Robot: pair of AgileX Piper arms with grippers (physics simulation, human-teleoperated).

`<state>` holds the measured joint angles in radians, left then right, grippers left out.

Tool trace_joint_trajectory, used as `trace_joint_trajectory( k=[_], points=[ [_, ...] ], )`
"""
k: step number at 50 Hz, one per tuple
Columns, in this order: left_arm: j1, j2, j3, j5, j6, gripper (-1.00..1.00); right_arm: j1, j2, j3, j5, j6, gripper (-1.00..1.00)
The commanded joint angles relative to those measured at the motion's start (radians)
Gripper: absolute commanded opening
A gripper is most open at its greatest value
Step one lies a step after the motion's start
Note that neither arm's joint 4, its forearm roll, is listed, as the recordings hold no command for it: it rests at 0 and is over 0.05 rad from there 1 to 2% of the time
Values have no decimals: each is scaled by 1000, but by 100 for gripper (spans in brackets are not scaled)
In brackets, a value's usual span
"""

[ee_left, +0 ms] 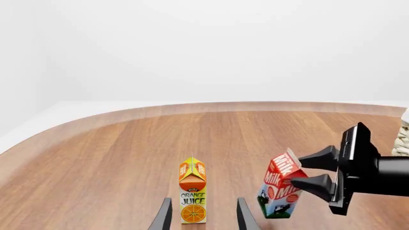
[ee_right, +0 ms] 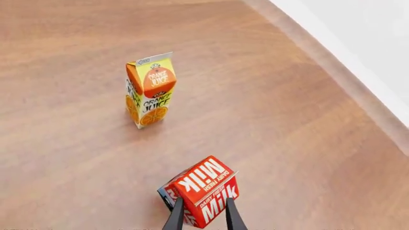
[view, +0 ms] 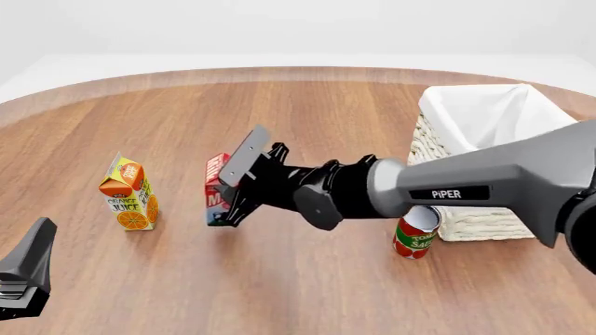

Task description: Pick the milk and place it in the basket.

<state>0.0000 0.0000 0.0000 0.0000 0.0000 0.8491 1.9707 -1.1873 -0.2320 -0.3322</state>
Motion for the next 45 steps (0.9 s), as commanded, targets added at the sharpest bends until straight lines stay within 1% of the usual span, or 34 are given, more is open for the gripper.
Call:
trace_joint_trajectory(
  k=[1, 9, 10, 11, 17, 19, 20, 21, 23, 27, 29, 34, 35, 36, 40, 41, 42, 45],
  points=[
    [0, 0, 0, 0, 0, 100, -18, -111, 15, 20, -3, -100],
    [0, 0, 0, 0, 0, 100, -21, -132, 18, 30, -4, -100],
    [0, 0, 0, 0, 0, 100, -34, -216, 28, 74, -5, -100],
    [0, 0, 0, 0, 0, 100, -38, -235, 30, 84, -5, -100],
    [0, 0, 0, 0, 0, 100, -38, -235, 30, 84, -5, -100],
    [0, 0, 0, 0, 0, 100, -67, -346, 48, 139, -9, -100],
    [0, 0, 0, 0, 0, 100, -75, -378, 47, 161, -9, -100],
    [0, 0, 0, 0, 0, 100, -75, -378, 47, 161, -9, -100],
    [0, 0, 0, 0, 0, 100, -86, -421, 45, 190, -7, -100],
    [0, 0, 0, 0, 0, 100, -86, -421, 45, 190, -7, -100],
    [0, 0, 0, 0, 0, 100, -99, -470, 41, 226, -3, -100],
    [0, 0, 0, 0, 0, 100, -99, -470, 41, 226, -3, -100],
    [0, 0, 0, 0, 0, 100, -135, -552, 45, 273, -7, -100],
    [0, 0, 0, 0, 0, 100, -155, -588, 37, 300, -9, -100],
    [0, 0, 0, 0, 0, 100, -166, -604, 28, 318, -6, -100],
    [0, 0, 0, 0, 0, 100, -189, -644, 21, 346, -12, -100],
    [0, 0, 0, 0, 0, 100, -193, -654, 18, 355, -13, -100],
    [0, 0, 0, 0, 0, 100, -193, -654, 18, 355, -13, -100]
  ],
)
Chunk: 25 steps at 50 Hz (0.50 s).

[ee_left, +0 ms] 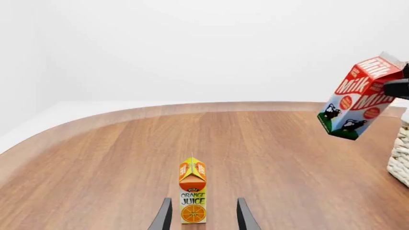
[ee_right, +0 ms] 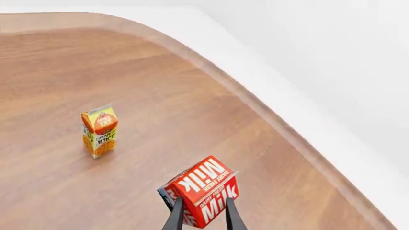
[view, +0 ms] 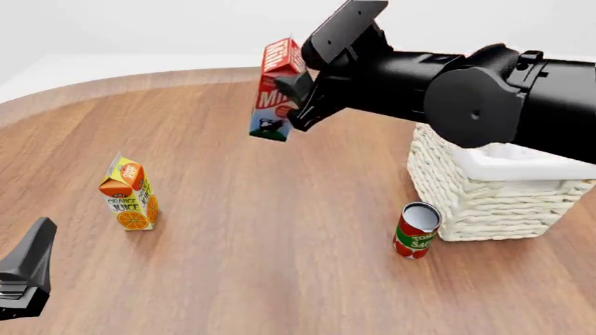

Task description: Pick the milk and place it in the basket.

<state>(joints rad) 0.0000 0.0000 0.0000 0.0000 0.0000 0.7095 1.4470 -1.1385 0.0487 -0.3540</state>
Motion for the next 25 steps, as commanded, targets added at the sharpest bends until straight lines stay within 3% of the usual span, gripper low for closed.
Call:
trace_joint_trajectory(
  k=[1, 5, 25],
  points=[
    [0, 0, 0, 0, 0, 100, -53, -131, -31, 74, 9, -100],
    [0, 0, 0, 0, 0, 100, -123, -194, -73, 146, 20, -100],
    [0, 0, 0, 0, 0, 100, -279, -298, -83, 217, 33, -100]
  ],
)
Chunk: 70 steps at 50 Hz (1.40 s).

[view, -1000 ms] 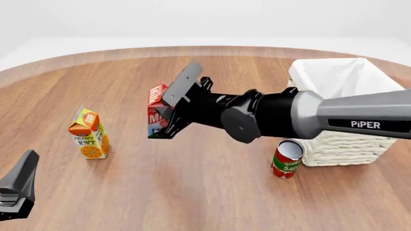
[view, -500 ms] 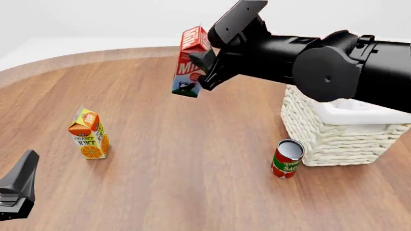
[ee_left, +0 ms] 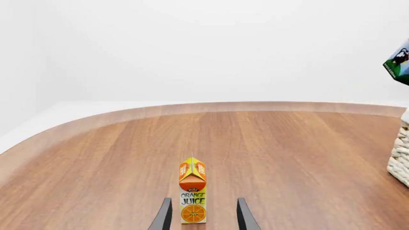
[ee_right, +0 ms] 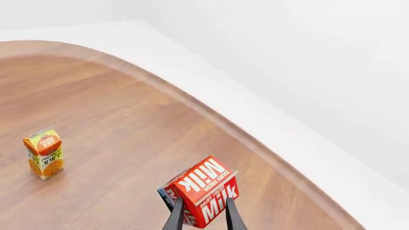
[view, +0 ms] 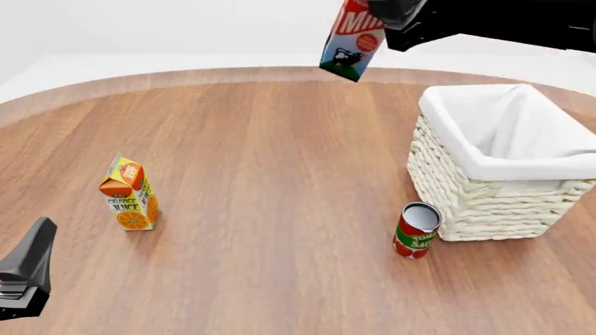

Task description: Pick the milk and place it in the basket.

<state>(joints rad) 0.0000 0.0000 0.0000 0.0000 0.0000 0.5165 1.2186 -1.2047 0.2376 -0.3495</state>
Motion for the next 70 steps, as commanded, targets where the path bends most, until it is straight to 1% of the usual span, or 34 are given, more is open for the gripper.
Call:
trace_joint_trajectory(
  k=[1, 9, 13, 15, 16, 17, 24, 34, 39, 47, 53, 54, 60, 62, 66, 68, 70],
  points=[
    [0, 0, 0, 0, 0, 100, -92, -70, -15, 29, 30, -100],
    [0, 0, 0, 0, 0, 100, -158, -84, -12, 34, 27, -100],
    [0, 0, 0, 0, 0, 100, -158, -84, -12, 34, 27, -100],
    [0, 0, 0, 0, 0, 100, -203, -85, -7, 32, 28, -100],
    [0, 0, 0, 0, 0, 100, -203, -85, -7, 32, 28, -100],
    [0, 0, 0, 0, 0, 100, -224, -85, -8, 30, 28, -100],
    [0, 0, 0, 0, 0, 100, -286, -78, -20, 33, 29, -100],
    [0, 0, 0, 0, 0, 100, -364, -57, 2, -1, 25, -100],
    [0, 0, 0, 0, 0, 100, -410, -44, 36, -36, 19, -100],
    [0, 0, 0, 0, 0, 100, -461, -32, 39, -47, 20, -100],
    [0, 0, 0, 0, 0, 100, -465, -30, 39, -47, 21, -100],
    [0, 0, 0, 0, 0, 100, -496, -31, 68, -68, 15, -100],
    [0, 0, 0, 0, 0, 100, -496, -31, 69, -69, 15, -100],
    [0, 0, 0, 0, 0, 100, -531, -20, 84, -89, 4, -100],
    [0, 0, 0, 0, 0, 100, -537, -17, 91, -96, 1, -100],
    [0, 0, 0, 0, 0, 100, -553, -8, 129, -133, -18, -100],
    [0, 0, 0, 0, 0, 100, -563, -2, 141, -146, -26, -100]
  ],
)
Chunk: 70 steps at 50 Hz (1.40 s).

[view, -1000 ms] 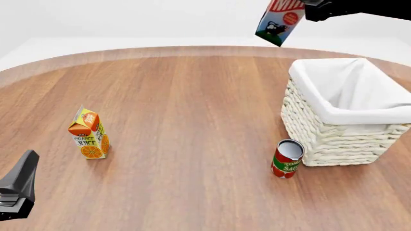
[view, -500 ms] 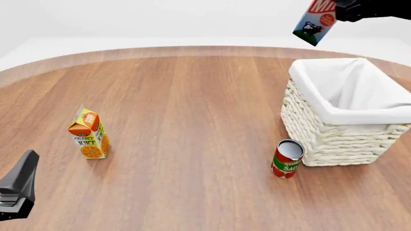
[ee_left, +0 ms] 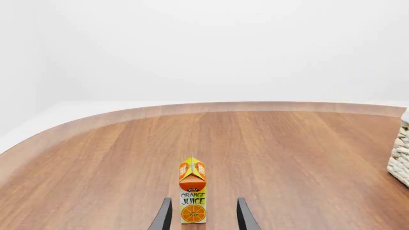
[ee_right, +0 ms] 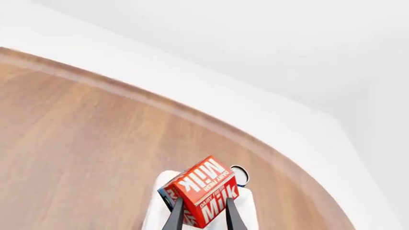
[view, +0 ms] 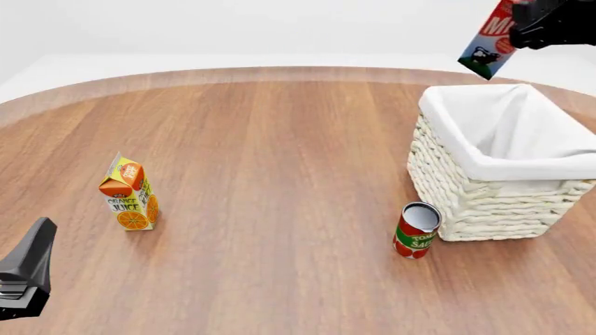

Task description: Pick the milk and place it in the basket.

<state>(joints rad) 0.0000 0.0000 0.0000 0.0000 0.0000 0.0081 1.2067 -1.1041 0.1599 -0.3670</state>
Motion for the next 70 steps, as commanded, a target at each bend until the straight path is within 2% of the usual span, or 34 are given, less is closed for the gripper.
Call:
trace_joint_trajectory(
  k=[1, 20, 40, 46, 53, 70],
  points=[
    [0, 0, 0, 0, 0, 100, -57, 11, 43, -71, -10, -100],
    [0, 0, 0, 0, 0, 100, -109, 22, 110, -130, -63, -100],
    [0, 0, 0, 0, 0, 100, -91, 11, 129, -124, -101, -100],
    [0, 0, 0, 0, 0, 100, -89, 13, 146, -137, -115, -100],
    [0, 0, 0, 0, 0, 100, -88, 44, 203, -198, -159, -100],
    [0, 0, 0, 0, 0, 100, -96, 41, 239, -209, -195, -100]
  ],
)
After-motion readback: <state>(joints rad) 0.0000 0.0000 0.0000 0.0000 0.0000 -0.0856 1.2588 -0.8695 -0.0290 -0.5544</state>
